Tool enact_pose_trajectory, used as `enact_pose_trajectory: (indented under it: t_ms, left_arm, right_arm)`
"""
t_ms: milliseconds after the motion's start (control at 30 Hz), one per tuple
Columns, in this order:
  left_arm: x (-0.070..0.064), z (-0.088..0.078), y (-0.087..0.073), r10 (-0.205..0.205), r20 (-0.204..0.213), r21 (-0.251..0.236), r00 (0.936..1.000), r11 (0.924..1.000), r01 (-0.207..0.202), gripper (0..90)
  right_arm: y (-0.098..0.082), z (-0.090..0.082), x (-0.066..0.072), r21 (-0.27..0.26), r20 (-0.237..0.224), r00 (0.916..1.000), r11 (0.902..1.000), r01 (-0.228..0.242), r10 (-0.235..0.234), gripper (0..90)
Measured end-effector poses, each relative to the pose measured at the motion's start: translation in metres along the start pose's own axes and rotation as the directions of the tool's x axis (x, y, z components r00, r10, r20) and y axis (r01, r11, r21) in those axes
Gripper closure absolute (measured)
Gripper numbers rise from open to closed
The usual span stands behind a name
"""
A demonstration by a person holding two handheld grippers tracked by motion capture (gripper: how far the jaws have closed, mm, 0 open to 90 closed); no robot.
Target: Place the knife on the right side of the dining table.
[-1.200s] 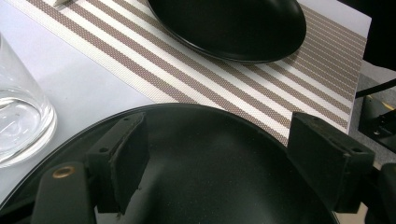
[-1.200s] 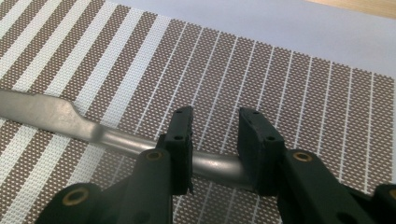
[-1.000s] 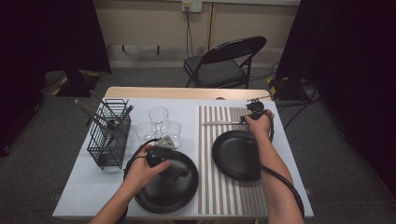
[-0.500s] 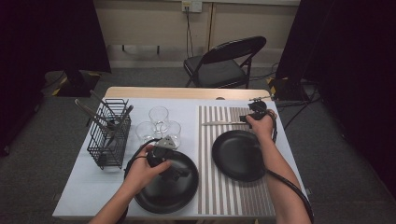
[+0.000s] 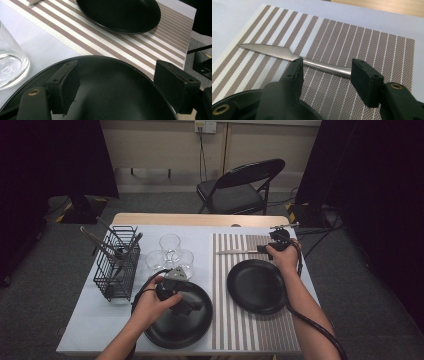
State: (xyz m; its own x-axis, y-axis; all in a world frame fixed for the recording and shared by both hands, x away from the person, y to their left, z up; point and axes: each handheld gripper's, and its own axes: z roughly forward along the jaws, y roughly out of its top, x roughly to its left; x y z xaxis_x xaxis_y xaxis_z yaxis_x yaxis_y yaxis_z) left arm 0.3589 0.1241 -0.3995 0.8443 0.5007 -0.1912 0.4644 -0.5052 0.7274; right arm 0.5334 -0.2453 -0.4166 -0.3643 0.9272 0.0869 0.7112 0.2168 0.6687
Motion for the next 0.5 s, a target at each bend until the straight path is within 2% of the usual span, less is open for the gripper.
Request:
enact_pose_trajectory:
  t_ms: [500]
  left_arm:
    - [-0.004, -0.006, -0.001, 0.001, -0.005, -0.011, 1.0000, 0.9999, -0.001, 20.8]
  right_arm:
    - [-0.013, -0.021, 0.009, -0.025, -0.041, 0.9992, 0.9997, 0.001, -0.002, 33.5]
